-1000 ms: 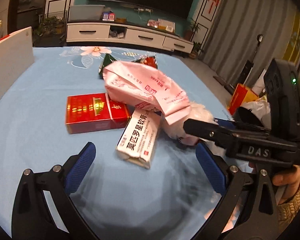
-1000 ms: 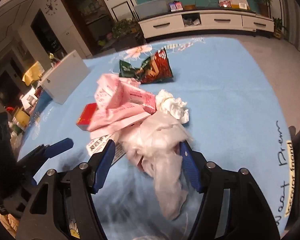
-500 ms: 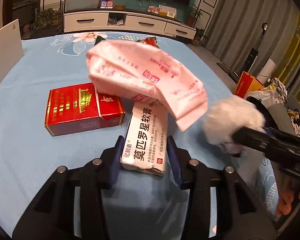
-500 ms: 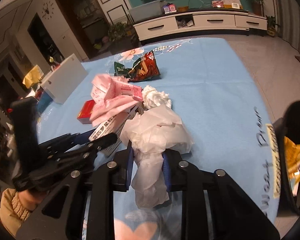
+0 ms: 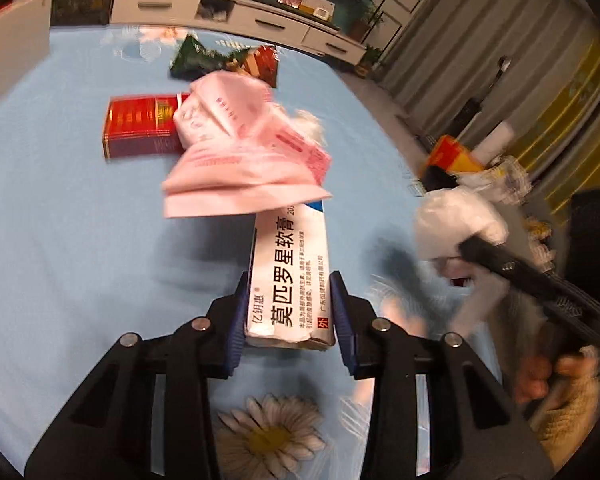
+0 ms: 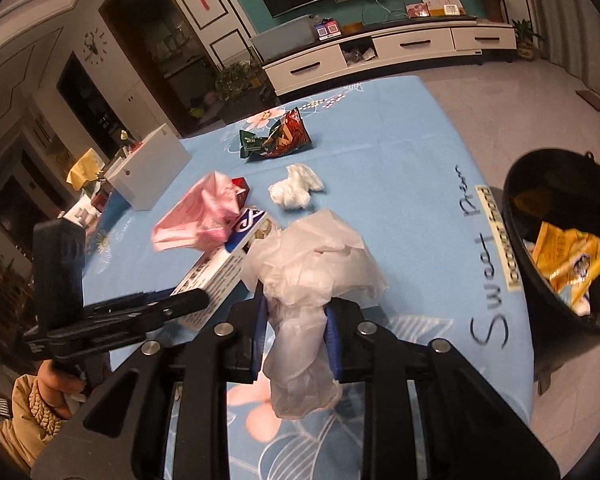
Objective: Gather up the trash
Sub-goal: 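Carry ointment box and plastic bag to the bin and open both tools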
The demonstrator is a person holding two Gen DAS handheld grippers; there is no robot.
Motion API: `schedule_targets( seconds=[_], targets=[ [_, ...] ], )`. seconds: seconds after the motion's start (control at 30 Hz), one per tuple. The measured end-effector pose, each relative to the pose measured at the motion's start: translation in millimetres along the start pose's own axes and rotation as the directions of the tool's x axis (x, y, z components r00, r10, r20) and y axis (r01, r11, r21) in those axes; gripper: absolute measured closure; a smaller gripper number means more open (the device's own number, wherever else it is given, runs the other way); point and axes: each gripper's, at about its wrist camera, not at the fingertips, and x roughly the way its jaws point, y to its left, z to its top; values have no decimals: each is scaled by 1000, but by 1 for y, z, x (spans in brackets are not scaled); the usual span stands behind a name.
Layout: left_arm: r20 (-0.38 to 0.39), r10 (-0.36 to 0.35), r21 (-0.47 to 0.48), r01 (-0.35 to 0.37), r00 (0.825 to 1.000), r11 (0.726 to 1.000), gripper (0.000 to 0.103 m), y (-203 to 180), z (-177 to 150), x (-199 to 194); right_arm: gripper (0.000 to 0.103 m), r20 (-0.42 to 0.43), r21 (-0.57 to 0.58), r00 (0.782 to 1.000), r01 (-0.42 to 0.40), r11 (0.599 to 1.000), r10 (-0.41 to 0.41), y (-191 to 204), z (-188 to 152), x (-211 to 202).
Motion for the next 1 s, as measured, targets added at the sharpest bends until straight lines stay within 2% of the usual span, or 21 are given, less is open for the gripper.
schedule_targets(
  seconds=[0.13, 0.17, 0.2, 0.23, 0.33, 0.47, 0.6, 0.73, 0.83, 1.0],
  targets=[
    [31, -10, 53, 8, 999, 999, 64, -17, -14, -26, 77, 40, 6, 999, -3, 1000, 3, 2, -6, -17],
    [26, -43, 57, 41, 999, 998, 64, -20, -18, -30, 77, 53, 8, 999, -1, 1000, 0, 1, -7, -21],
    [19, -105, 30, 105, 994, 994, 64, -21, -23, -35, 77, 61, 11, 998, 1, 1000, -2, 0, -8, -24],
    [20, -116, 13, 116, 993, 993, 64, -19, -24, -37, 77, 71, 16, 997, 2, 1000, -3, -2, -9, -29],
    [62, -65, 30, 63, 996, 998, 64, -27, -28, -46, 77, 91, 31, 996, 9, 999, -12, -8, -12, -38],
    [78, -63, 67, 58, 995, 996, 64, -43, -27, -47, 77, 122, 51, 992, 28, 998, -34, -21, -16, -53],
    [75, -62, 128, 52, 995, 990, 64, -73, -19, -36, 77, 169, 97, 982, 65, 993, -81, -42, -21, -70],
    [60, -92, 195, 79, 994, 978, 64, -112, -9, -19, 77, 225, 214, 962, 104, 971, -153, -82, -29, -92],
    [49, -117, 248, 101, 992, 963, 64, -144, 1, -3, 77, 262, 321, 948, 92, 943, -182, -116, -35, -107],
    [5, -143, 295, 135, 990, 946, 64, -187, 17, 37, 77, 289, 385, 932, 95, 918, -218, -150, -35, -118]
  ],
)
